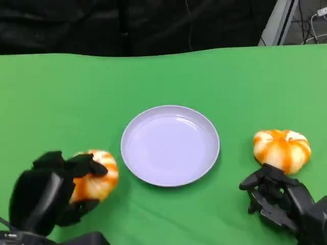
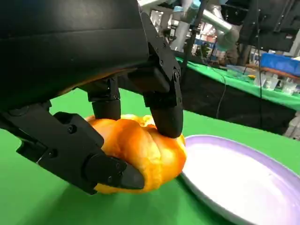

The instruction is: Grasp the bread from the table and place it into the plate.

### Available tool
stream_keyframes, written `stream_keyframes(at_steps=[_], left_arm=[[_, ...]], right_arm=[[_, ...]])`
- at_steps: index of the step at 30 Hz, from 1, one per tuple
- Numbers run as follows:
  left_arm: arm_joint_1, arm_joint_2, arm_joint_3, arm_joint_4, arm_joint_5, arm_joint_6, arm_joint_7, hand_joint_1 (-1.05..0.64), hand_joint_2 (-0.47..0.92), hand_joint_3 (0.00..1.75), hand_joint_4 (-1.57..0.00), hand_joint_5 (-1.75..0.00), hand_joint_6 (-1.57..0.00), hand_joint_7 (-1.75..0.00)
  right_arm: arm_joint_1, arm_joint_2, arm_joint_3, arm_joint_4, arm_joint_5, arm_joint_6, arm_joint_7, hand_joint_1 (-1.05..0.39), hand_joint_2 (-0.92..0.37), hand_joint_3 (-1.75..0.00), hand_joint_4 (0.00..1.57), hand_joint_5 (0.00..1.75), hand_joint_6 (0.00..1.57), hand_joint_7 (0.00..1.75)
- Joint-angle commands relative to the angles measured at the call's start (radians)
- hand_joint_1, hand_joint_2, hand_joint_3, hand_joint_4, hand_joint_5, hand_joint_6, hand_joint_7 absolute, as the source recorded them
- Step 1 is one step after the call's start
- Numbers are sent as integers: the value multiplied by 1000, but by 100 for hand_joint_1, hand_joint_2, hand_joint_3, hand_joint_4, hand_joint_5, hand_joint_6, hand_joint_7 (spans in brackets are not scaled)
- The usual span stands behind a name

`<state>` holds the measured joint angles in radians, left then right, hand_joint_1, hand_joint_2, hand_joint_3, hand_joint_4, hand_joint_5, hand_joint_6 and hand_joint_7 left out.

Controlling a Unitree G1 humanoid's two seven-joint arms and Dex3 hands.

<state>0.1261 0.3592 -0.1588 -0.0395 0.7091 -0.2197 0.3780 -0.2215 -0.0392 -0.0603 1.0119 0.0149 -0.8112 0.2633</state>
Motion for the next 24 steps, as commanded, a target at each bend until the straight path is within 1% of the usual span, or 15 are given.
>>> stream_keyframes(at_steps=[1,6,11,15,16,18,21,24], left_arm=[[-9,5,40,-110,5,22,-31,-14,47,96,-89,-164,-111,-78],[-32,-7,34,-121,8,8,-39,-13,47,98,-89,-163,-111,-78],[-47,-18,28,-117,11,-10,-33,-13,49,95,-90,-160,-109,-83],[-70,-23,16,-103,15,-30,-37,-14,46,94,-91,-160,-108,-84],[-74,-23,13,-99,17,-33,-37,-14,45,95,-92,-156,-108,-82],[-86,-28,5,-81,20,-39,-33,-14,45,96,-93,-154,-108,-81],[-120,-42,-18,-25,28,-60,-14,-18,47,95,-87,-162,-108,-81],[-165,-58,-40,43,31,-89,2,-19,51,88,-83,-166,-102,-90]], right_arm=[[-4,-7,0,13,-2,-3,-6,-24,-92,-50,60,175,67,125],[-1,-8,3,9,-5,3,-10,-25,-92,-49,59,175,66,124],[-3,-5,2,11,0,-1,-4,-24,-92,-49,60,175,67,123],[-5,-4,1,15,2,-7,-2,-24,-92,-50,60,175,67,124],[-5,-4,1,15,2,-7,0,-24,-92,-50,60,175,67,124],[-4,-4,1,14,2,-5,-1,-24,-92,-50,60,175,67,124],[-1,-1,2,8,-1,-2,-6,-24,-92,-51,61,175,67,124],[1,-2,8,7,-12,-4,-19,-25,-92,-50,61,175,67,124]])
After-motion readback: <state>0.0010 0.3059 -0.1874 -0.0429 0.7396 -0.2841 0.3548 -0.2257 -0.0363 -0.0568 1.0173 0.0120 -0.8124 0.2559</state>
